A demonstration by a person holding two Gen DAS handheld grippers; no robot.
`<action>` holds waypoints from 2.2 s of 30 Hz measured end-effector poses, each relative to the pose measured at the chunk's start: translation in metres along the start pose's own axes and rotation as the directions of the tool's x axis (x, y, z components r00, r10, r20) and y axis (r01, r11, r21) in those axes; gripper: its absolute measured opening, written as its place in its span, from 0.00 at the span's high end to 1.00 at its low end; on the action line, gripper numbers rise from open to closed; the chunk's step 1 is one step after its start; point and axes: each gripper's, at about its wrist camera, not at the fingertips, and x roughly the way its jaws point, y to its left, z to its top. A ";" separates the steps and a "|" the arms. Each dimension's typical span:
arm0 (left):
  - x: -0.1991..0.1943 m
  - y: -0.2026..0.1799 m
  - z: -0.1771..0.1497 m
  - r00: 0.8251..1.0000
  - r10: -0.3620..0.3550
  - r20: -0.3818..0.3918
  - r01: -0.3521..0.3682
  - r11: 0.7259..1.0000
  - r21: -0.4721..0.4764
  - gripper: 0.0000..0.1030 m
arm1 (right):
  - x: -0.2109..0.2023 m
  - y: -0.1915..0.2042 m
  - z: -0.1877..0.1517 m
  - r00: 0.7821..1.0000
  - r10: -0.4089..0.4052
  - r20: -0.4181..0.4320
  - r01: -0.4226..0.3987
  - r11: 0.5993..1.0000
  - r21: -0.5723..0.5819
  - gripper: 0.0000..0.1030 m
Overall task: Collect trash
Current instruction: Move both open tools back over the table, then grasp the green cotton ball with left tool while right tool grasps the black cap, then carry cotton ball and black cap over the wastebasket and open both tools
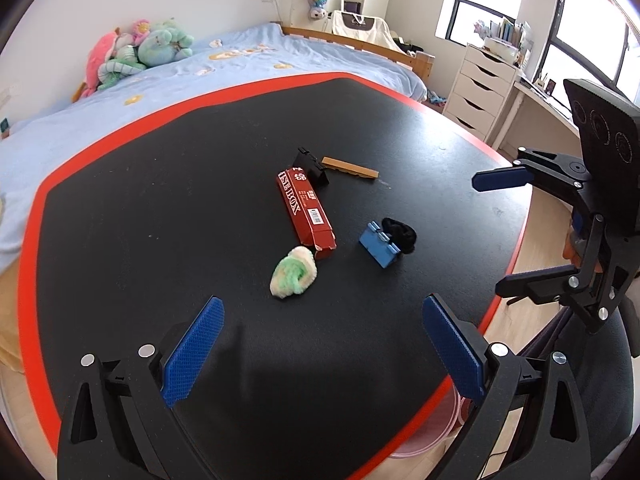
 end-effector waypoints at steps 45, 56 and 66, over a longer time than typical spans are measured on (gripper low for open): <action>-0.019 -0.027 0.002 1.000 -0.014 0.012 0.013 0.997 0.070 0.81 | -0.013 0.011 -0.008 1.000 -0.011 -0.015 0.011 0.999 0.042 0.81; -0.037 -0.059 -0.017 0.998 -0.049 0.027 0.047 0.994 0.097 0.80 | -0.060 0.033 -0.036 0.997 -0.073 0.027 0.070 0.992 0.105 0.81; -0.040 -0.091 -0.044 0.995 -0.097 0.003 0.096 0.988 0.117 0.80 | -0.079 0.059 -0.071 0.995 -0.102 0.018 0.099 0.986 0.131 0.81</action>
